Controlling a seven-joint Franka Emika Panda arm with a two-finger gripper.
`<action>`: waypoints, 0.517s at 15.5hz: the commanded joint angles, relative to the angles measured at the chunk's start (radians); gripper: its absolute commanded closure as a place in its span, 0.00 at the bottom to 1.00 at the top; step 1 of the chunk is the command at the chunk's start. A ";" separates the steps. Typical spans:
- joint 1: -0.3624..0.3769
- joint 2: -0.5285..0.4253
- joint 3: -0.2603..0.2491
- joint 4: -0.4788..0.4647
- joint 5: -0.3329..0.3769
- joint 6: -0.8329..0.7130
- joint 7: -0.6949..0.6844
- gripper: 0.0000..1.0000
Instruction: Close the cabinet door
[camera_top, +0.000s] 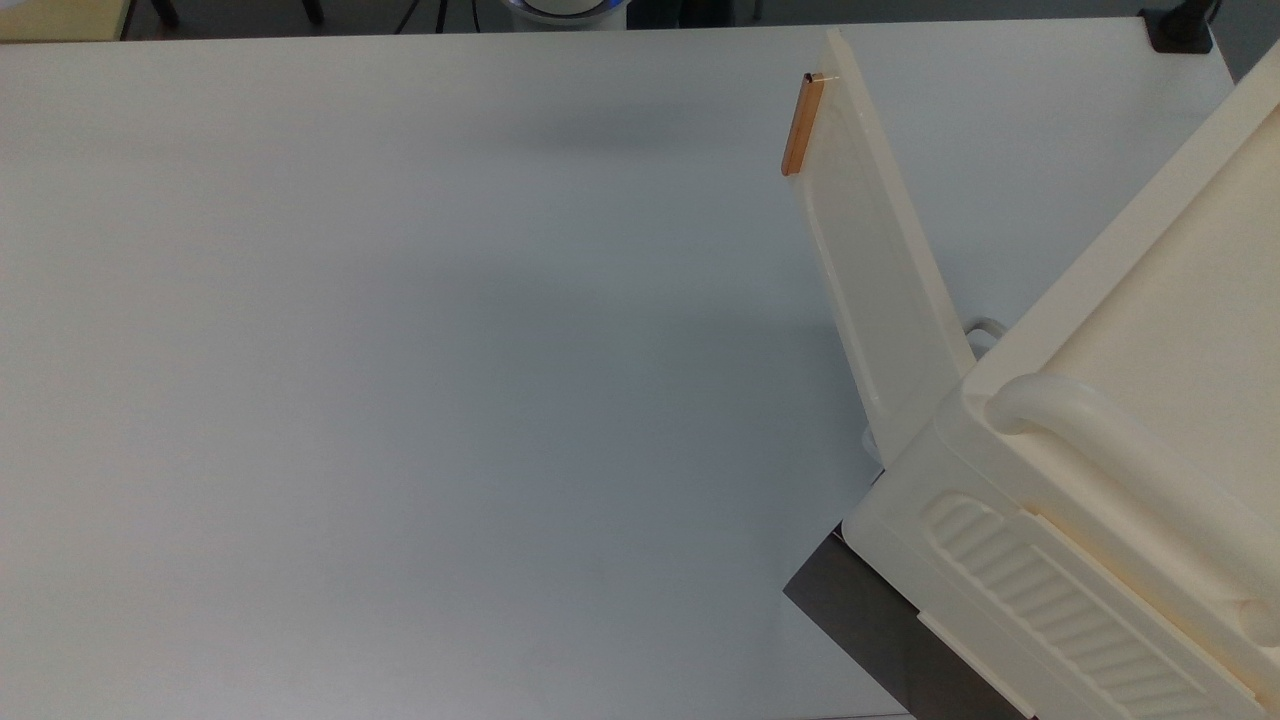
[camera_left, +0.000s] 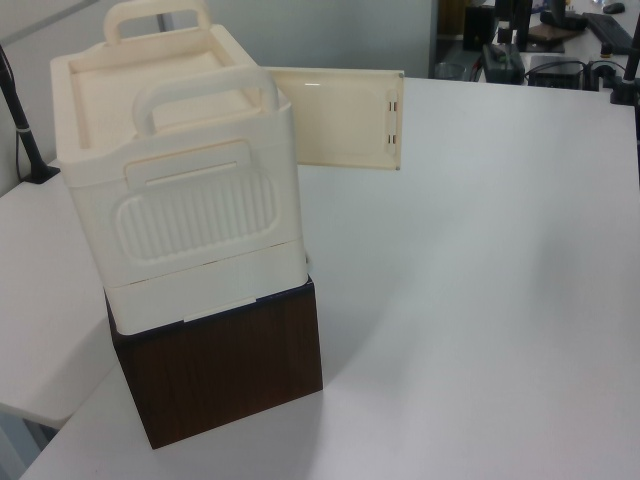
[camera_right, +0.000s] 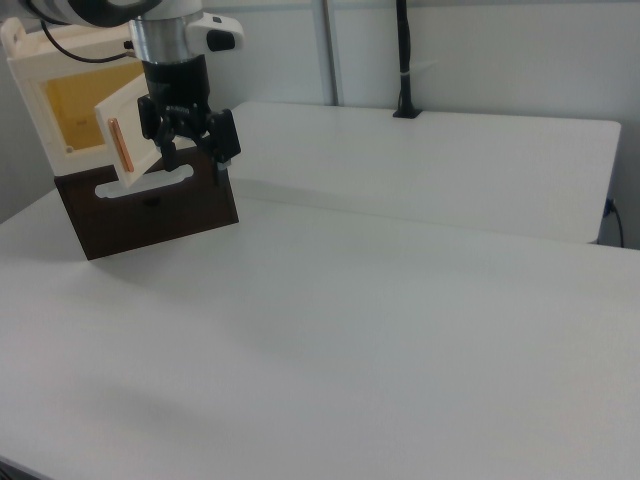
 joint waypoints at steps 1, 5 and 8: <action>0.017 -0.007 -0.016 -0.002 0.007 0.013 -0.017 0.00; 0.014 -0.004 -0.019 -0.002 0.020 0.016 -0.019 0.00; 0.016 -0.004 -0.021 -0.002 0.022 0.016 -0.019 0.00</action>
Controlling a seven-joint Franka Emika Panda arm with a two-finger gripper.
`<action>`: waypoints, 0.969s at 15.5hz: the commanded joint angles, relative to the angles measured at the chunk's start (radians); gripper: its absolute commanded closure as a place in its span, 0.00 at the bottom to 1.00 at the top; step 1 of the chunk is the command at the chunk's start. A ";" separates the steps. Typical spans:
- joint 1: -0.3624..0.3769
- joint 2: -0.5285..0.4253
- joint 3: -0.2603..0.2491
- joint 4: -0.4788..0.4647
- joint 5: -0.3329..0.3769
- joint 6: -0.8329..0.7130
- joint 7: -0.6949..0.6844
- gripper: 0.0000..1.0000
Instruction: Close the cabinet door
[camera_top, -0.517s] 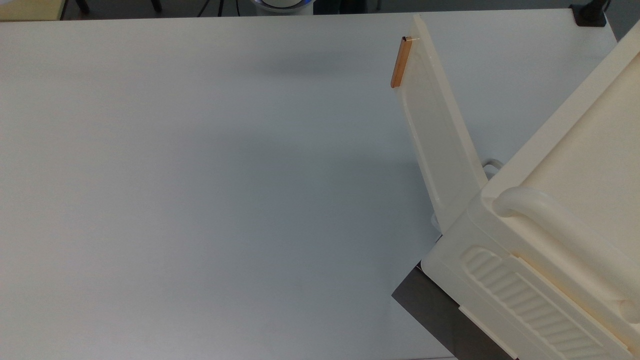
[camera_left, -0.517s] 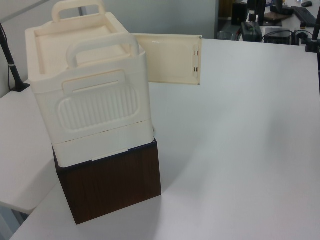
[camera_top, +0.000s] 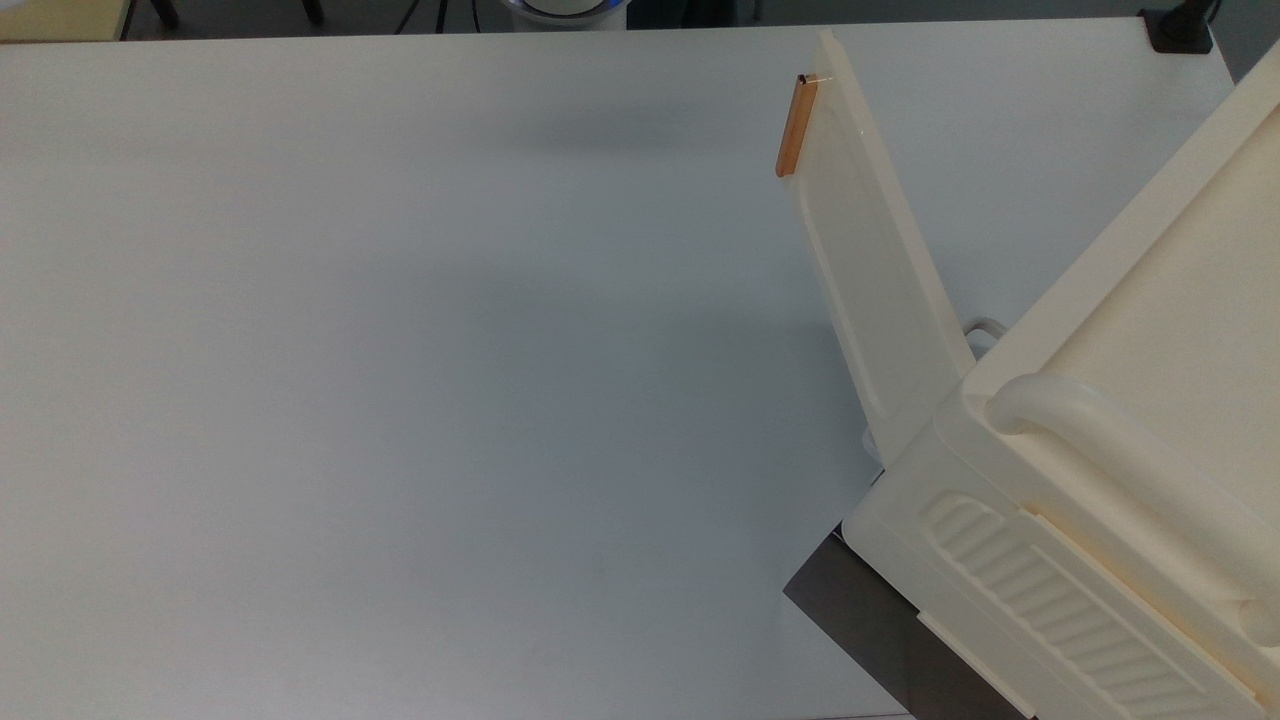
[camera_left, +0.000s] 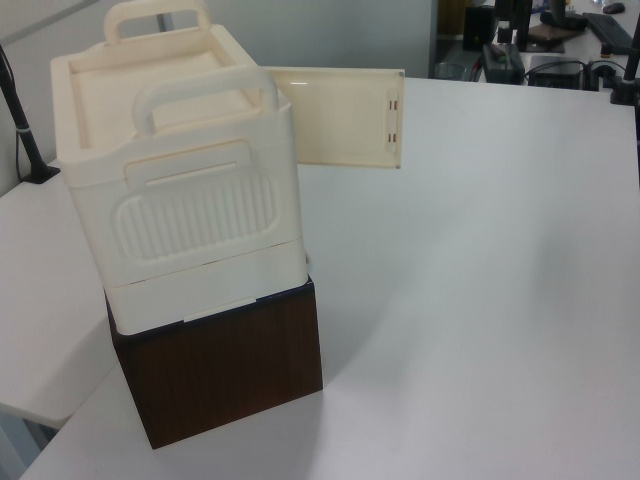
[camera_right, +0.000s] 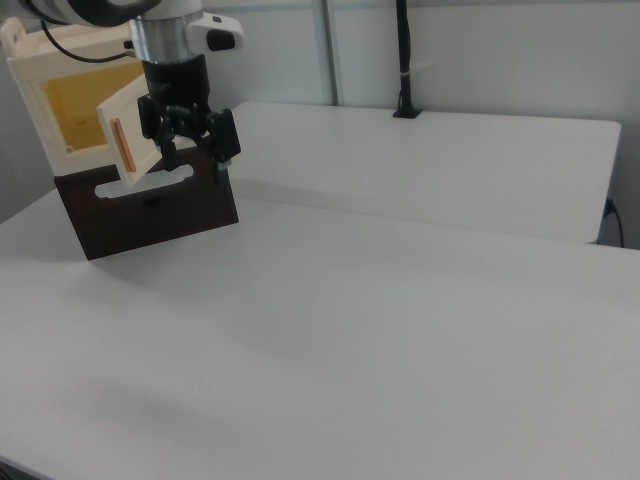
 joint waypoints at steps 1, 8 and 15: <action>0.017 -0.004 -0.022 -0.003 0.020 0.016 -0.019 0.00; 0.023 0.001 -0.024 -0.003 0.020 0.016 -0.017 0.00; 0.046 0.004 -0.037 -0.003 0.020 0.018 -0.008 0.40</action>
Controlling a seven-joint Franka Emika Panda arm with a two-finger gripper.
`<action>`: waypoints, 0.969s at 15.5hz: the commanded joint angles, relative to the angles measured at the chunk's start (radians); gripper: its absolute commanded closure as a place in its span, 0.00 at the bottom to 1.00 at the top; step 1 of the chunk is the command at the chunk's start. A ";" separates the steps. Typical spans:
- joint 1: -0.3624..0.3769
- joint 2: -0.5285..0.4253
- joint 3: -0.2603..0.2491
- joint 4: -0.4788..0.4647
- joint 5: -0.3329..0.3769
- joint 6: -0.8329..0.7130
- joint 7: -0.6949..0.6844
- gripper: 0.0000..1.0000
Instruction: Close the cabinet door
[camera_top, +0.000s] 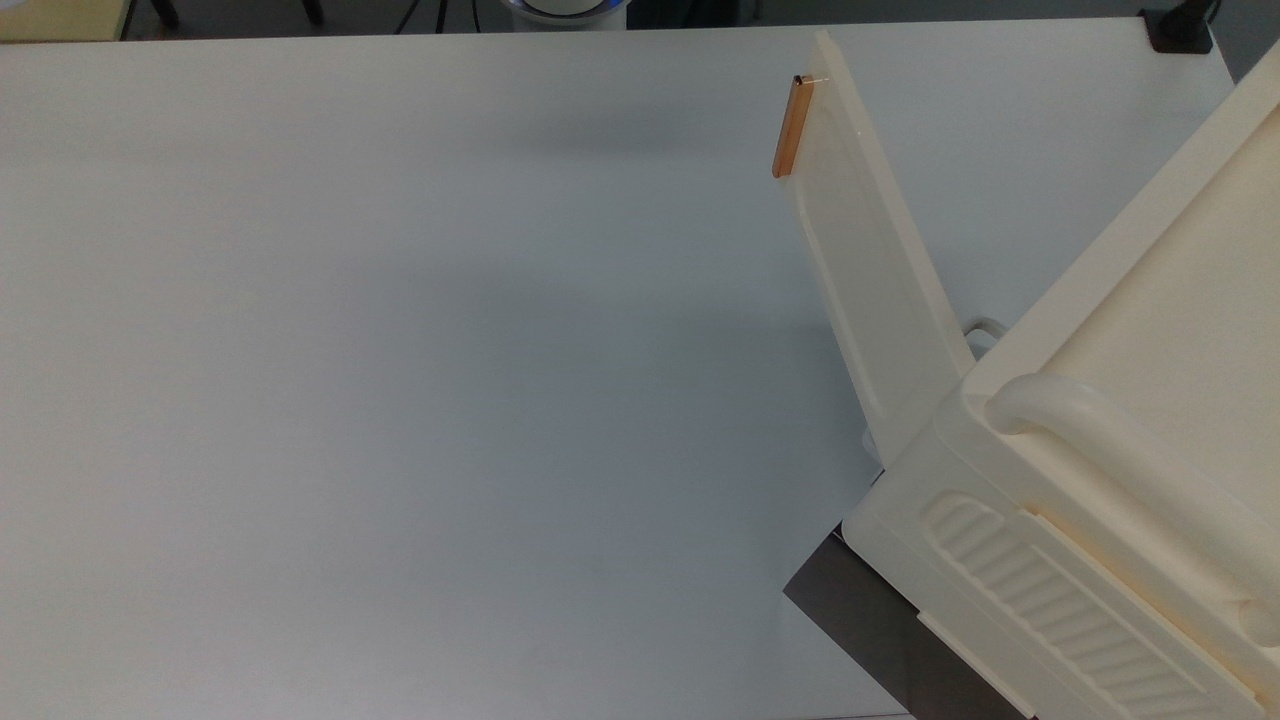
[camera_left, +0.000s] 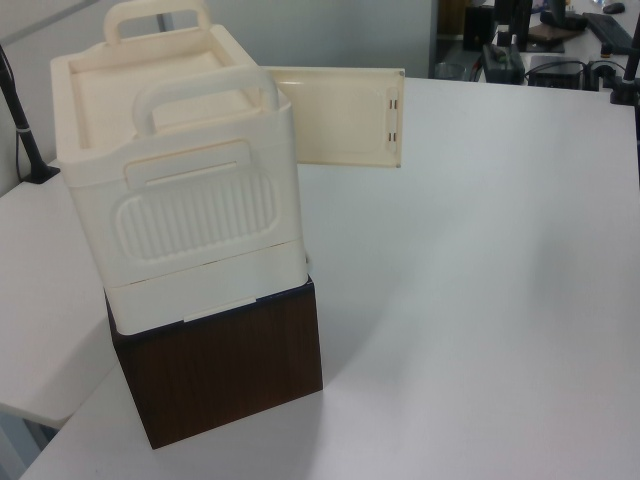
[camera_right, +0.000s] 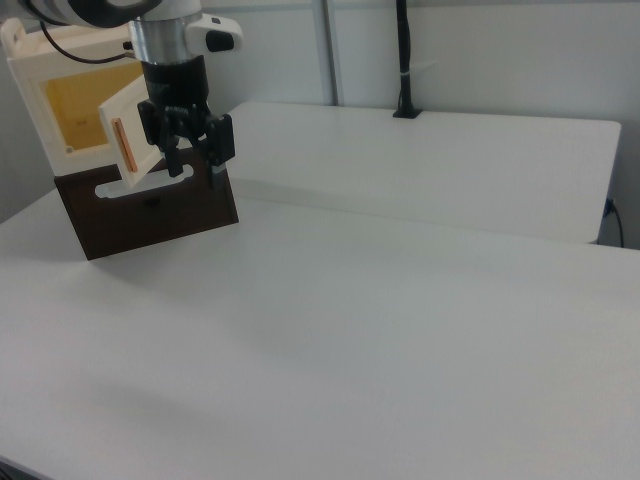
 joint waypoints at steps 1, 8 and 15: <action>0.047 0.002 -0.034 -0.003 0.020 0.016 -0.006 0.43; 0.163 0.028 -0.138 -0.005 0.086 0.077 0.087 0.66; 0.225 0.040 -0.132 -0.003 0.204 0.209 0.338 0.84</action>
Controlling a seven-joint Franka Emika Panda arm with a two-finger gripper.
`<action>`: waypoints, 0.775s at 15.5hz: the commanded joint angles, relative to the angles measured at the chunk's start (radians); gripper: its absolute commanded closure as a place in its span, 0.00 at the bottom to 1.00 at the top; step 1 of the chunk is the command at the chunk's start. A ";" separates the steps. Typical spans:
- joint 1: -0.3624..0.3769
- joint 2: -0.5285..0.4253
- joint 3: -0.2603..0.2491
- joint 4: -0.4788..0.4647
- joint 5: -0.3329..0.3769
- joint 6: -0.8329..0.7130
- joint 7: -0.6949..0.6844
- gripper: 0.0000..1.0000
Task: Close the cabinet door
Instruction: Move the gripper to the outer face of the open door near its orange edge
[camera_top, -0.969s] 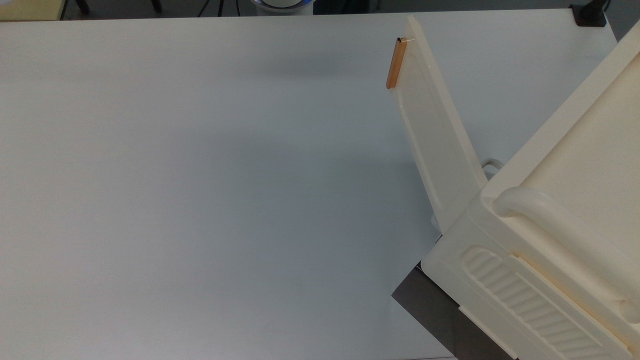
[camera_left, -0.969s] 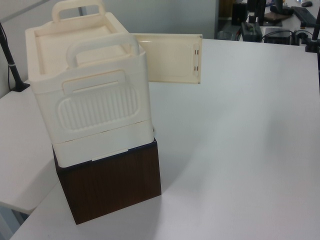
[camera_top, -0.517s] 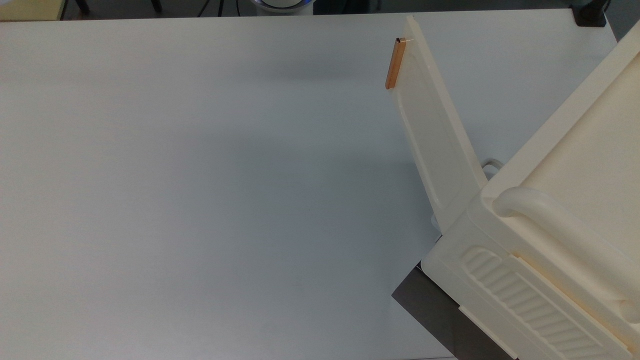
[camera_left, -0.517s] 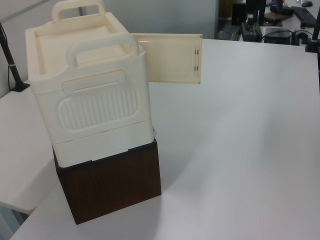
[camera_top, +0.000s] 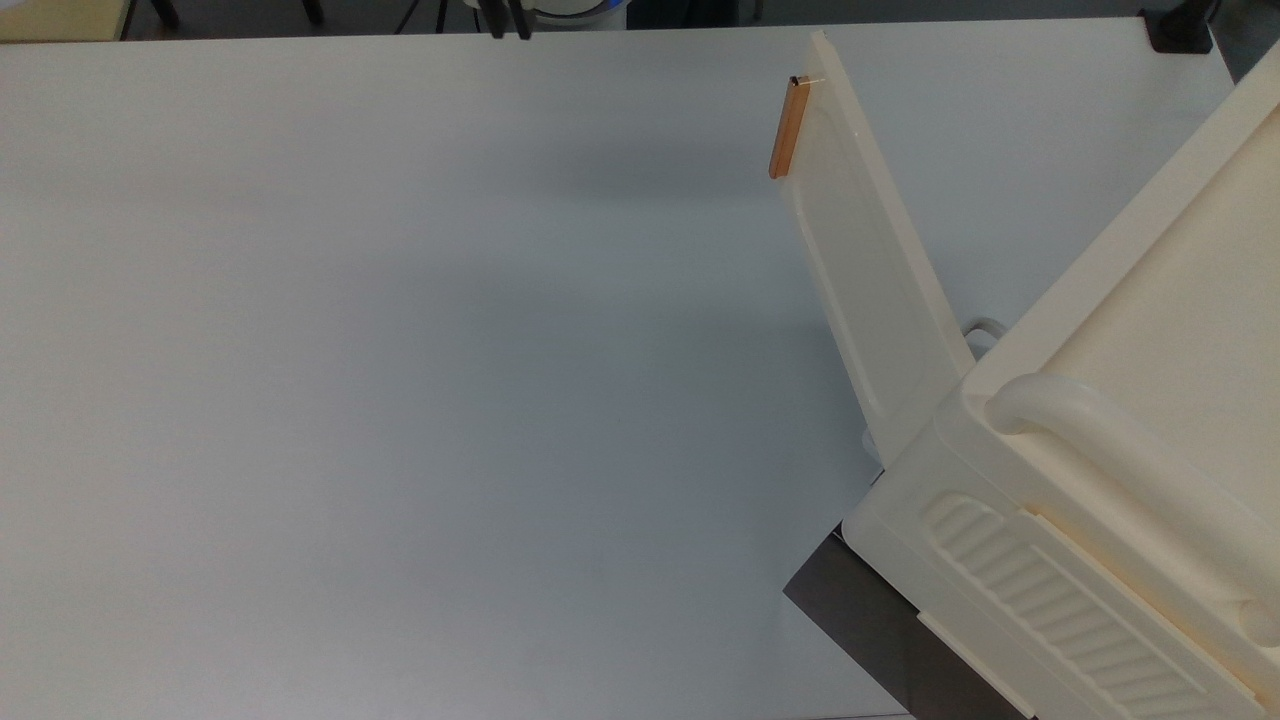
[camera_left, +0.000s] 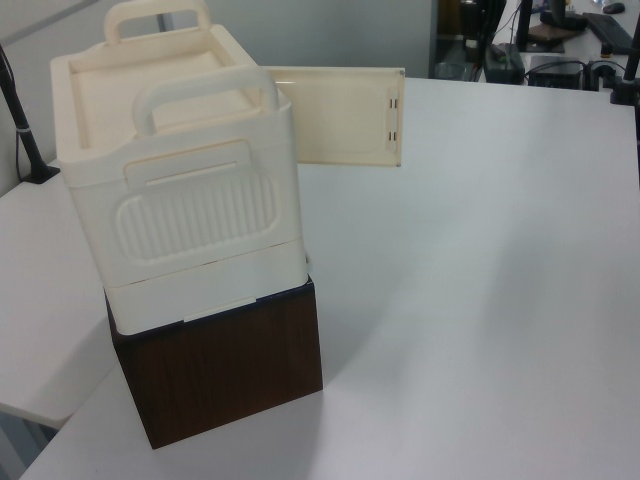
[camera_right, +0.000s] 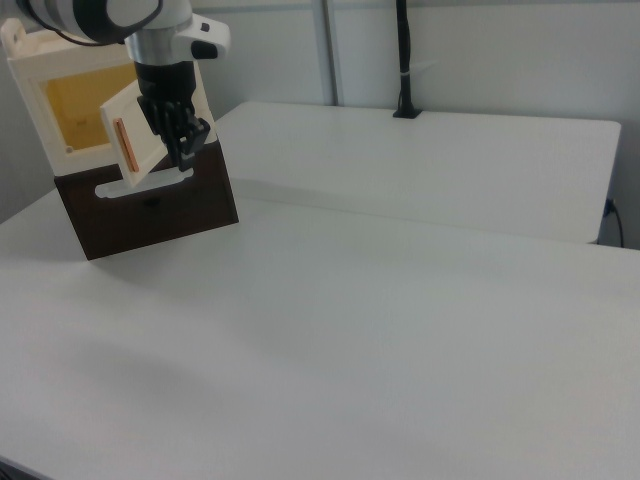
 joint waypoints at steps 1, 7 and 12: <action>0.054 -0.003 -0.014 -0.004 0.052 0.093 0.137 0.84; 0.148 0.052 -0.012 0.036 0.104 0.182 0.242 0.86; 0.185 0.127 -0.011 0.078 0.165 0.249 0.317 0.86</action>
